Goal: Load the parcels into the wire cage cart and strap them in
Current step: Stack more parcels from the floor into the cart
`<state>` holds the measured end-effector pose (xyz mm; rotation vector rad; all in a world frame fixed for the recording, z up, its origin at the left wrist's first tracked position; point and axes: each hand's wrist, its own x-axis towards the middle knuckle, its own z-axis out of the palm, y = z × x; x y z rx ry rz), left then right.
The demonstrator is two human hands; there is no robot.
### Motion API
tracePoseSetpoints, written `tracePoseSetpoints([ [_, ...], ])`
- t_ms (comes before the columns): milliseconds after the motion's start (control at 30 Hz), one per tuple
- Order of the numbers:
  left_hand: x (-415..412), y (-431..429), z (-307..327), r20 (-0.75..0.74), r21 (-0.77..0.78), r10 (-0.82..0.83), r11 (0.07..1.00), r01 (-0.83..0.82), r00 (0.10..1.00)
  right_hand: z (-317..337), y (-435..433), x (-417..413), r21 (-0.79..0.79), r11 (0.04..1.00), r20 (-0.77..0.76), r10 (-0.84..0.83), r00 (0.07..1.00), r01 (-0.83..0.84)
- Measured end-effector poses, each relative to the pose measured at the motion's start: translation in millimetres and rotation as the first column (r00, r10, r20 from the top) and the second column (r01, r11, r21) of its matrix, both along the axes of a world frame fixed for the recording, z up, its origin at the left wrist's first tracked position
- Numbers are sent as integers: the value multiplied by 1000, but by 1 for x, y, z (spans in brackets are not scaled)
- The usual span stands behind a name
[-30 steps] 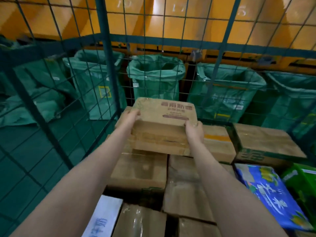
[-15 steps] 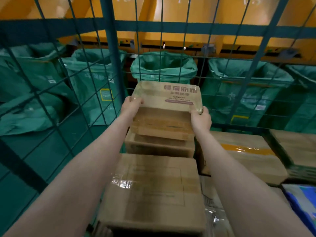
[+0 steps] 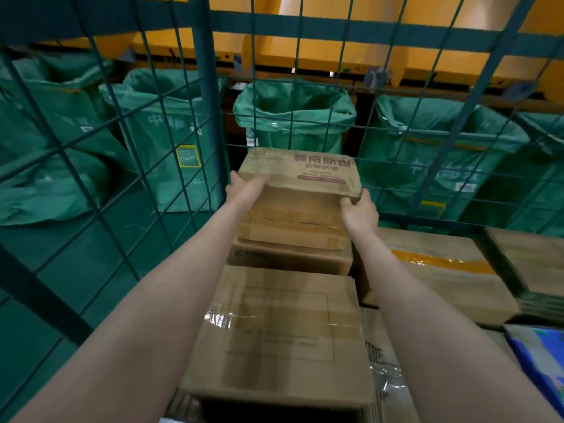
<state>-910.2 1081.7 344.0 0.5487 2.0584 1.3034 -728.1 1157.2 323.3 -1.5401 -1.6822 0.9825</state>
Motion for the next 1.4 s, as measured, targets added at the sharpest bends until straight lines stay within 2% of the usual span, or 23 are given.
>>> tracePoseSetpoints([
  [233,32,-21,11,-18,-20,54,998,-55,998,11,-23,21,-159,987,29,7,1000,-3],
  [400,64,-49,23,9,97,55,994,-56,998,11,-52,46,-231,973,-14,18,1000,-21],
  [500,93,-76,26,51,49,69,996,-71,996,14,-75,67,-256,965,-20,46,999,-50],
  [700,171,-147,39,0,3,84,996,-84,996,21,-121,112,-304,948,2,99,995,-94],
  [800,202,-184,47,0,-29,64,998,-64,998,27,-144,133,-329,933,-39,144,989,-148],
  [933,227,-223,59,-64,0,55,999,-55,996,39,-176,152,-379,901,-122,178,976,-212],
  [1167,267,-296,68,93,58,260,962,-266,961,40,-227,176,-433,836,-225,262,938,-337],
  [1400,286,-389,52,116,9,411,910,-415,904,30,-289,184,-463,745,-297,380,876,-480],
])
